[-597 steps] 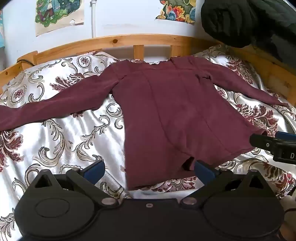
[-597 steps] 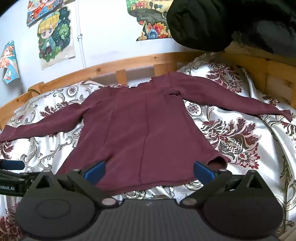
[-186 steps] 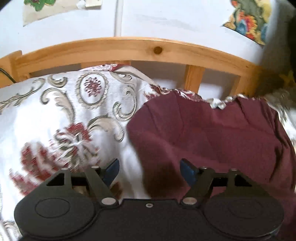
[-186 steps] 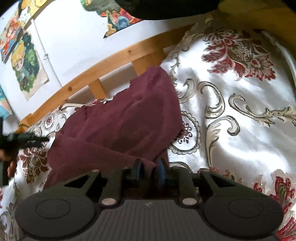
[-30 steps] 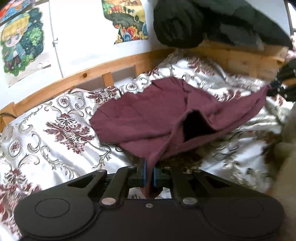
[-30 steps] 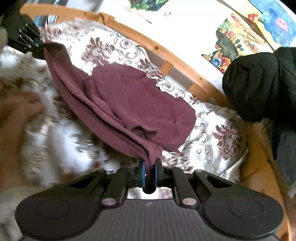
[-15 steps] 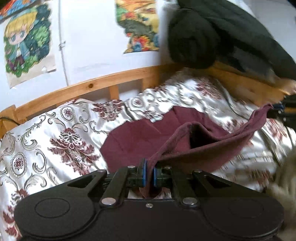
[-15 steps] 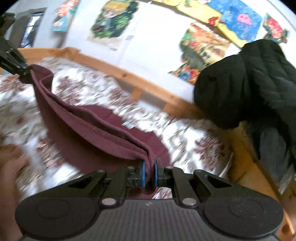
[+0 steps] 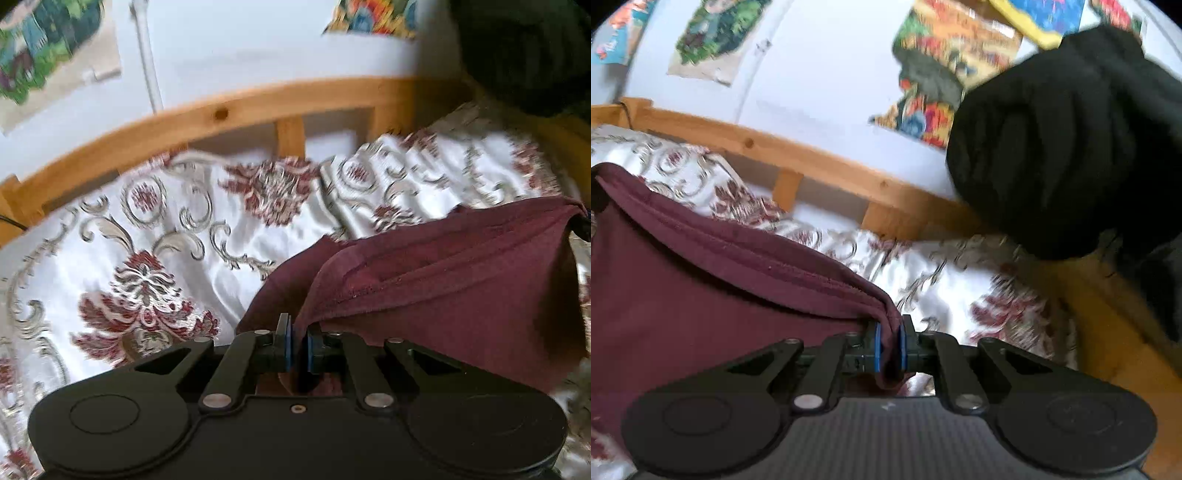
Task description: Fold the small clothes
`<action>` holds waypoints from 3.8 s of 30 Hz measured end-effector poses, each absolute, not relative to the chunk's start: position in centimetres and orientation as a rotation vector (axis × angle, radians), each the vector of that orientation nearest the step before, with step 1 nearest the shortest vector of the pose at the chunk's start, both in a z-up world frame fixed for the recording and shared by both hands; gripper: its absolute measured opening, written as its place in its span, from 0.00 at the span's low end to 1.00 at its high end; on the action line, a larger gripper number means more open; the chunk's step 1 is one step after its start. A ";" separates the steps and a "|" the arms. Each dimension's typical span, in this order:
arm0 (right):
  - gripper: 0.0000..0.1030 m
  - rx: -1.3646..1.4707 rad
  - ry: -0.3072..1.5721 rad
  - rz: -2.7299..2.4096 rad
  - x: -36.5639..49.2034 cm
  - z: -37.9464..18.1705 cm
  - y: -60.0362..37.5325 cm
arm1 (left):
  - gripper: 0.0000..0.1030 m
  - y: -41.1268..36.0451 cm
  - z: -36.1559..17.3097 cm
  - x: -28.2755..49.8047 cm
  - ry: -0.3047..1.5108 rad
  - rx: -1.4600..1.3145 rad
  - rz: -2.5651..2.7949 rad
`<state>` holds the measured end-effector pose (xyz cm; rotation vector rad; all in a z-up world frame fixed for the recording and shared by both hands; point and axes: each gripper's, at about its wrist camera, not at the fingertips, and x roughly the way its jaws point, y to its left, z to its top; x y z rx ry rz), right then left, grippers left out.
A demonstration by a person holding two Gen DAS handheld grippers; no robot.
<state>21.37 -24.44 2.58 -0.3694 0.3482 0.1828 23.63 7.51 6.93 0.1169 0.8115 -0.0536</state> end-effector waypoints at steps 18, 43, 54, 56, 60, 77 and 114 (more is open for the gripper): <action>0.46 -0.190 0.468 0.267 27.4 -3.8 -27.4 | 0.31 8.2 0.9 30.1 0.962 -0.047 0.054; 0.74 -0.092 0.481 0.356 24.8 -5.2 -28.9 | 0.02 8.2 -2.1 20.9 0.873 -0.184 -0.144; 0.50 -0.050 0.551 0.332 25.7 -6.2 -29.3 | 0.00 10.5 -2.2 17.0 0.767 -0.364 0.013; 0.37 -0.044 0.572 0.334 26.0 -6.5 -29.2 | 0.00 10.9 -2.5 16.5 0.774 -0.360 0.072; 0.17 -0.040 0.576 0.332 26.0 -6.6 -29.1 | 0.00 12.9 -3.2 15.7 0.783 -0.468 0.113; 0.07 0.075 0.586 0.263 26.2 -6.6 -30.5 | 0.04 9.5 -4.1 16.7 0.843 -0.345 -0.062; 1.00 -0.074 0.499 0.260 25.0 -6.8 -28.8 | 0.44 7.0 -3.6 28.4 0.772 -0.316 0.011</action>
